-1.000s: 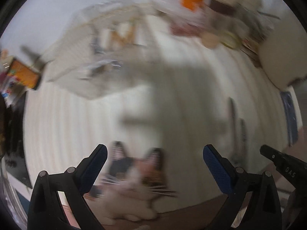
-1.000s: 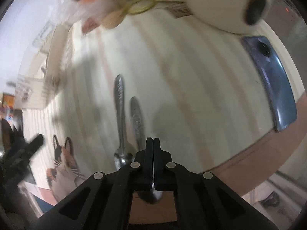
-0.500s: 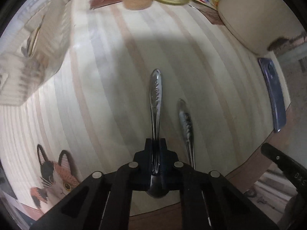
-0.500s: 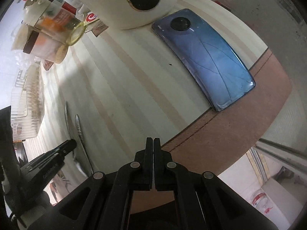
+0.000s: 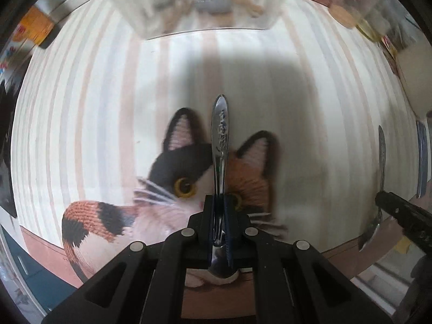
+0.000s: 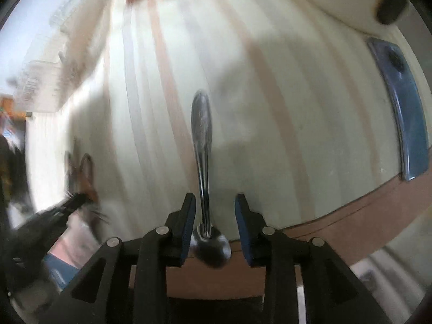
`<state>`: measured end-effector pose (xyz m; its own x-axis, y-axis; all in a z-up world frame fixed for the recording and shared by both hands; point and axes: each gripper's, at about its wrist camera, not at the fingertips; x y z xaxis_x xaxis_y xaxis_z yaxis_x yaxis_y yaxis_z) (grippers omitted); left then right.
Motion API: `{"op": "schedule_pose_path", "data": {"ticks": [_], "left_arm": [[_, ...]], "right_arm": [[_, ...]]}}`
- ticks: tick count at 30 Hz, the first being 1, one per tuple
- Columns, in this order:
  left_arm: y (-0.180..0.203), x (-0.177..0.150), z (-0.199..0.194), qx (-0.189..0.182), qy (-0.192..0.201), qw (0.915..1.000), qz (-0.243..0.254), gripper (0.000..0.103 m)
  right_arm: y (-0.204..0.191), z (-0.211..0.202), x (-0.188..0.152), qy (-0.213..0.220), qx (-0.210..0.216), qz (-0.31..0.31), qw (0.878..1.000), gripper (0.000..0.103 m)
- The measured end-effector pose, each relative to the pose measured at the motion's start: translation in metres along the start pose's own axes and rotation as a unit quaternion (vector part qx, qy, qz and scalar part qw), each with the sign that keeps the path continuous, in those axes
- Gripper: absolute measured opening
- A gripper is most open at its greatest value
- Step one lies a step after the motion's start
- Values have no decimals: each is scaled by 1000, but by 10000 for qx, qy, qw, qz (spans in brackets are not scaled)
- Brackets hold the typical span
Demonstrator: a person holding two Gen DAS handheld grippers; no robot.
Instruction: Organize utensils
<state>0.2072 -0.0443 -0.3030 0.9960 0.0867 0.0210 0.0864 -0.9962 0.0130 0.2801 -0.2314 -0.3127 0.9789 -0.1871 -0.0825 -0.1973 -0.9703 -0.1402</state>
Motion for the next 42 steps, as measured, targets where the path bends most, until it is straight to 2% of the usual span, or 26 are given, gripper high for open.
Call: {"op": "schedule_pose_path", "data": {"ticks": [2, 3, 4, 5, 7, 12, 15, 19, 22, 25, 27, 33, 36, 42], "left_arm": [[-5, -6, -2, -72, 53, 10000, -14, 5], [-6, -7, -2, -105, 79, 9999, -23, 5], [-10, -9, -2, -118, 89, 9999, -12, 5], [-12, -9, -2, -135, 102, 9999, 2, 5], [-19, -11, -2, -202, 132, 9997, 1, 7], [-33, -4, -1, -379, 140, 9992, -40, 9], [-44, -2, 2, -416, 163, 9990, -51, 9], [-48, 5, 8, -464, 183, 9987, -79, 9], [-54, 6, 6, -448, 215, 9987, -61, 9], [-52, 2, 6, -475, 292, 9983, -180, 5], [-57, -3, 2, -254, 330, 9989, -215, 5], [-98, -18, 0, -161, 255, 9975, -640, 5], [-114, -24, 2, -284, 253, 9960, -808, 5], [-119, -23, 2, -288, 240, 9963, -767, 9]], "right_arm": [[-17, 8, -2, 81, -413, -189, 9989, 37], [-22, 11, -2, 120, -493, -211, 9985, 33], [-26, 13, -2, 167, -523, -241, 9982, 28], [-32, 15, -2, 200, -532, -288, 9980, 12], [-43, 22, -2, 190, -535, -406, 9976, 7], [-68, 36, -10, -62, -214, -610, 9979, 7], [-78, 41, -17, 26, -398, -750, 9964, 7], [-81, 48, -15, -27, -353, -663, 9972, 7], [-69, 44, -13, -20, -381, -698, 9968, 7], [-63, 31, -24, 18, -436, -709, 9965, 7], [-63, 22, -28, 52, -447, -725, 9964, 6], [-92, 27, -36, 12, -81, -948, 9955, 3], [-108, 31, -40, 23, -121, -1137, 9934, 4], [-117, 34, -40, -106, -261, -1233, 9920, 4]]}}
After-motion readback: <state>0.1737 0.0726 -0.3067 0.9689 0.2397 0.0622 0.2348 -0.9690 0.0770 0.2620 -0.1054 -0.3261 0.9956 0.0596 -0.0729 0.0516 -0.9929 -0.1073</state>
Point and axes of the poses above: each gripper's, at about its wrist camera, not at the fingertips, and z roughly the way its jaws point, y to its right, x to its top, and after that the axes turned 14 degrees about z, right-handed
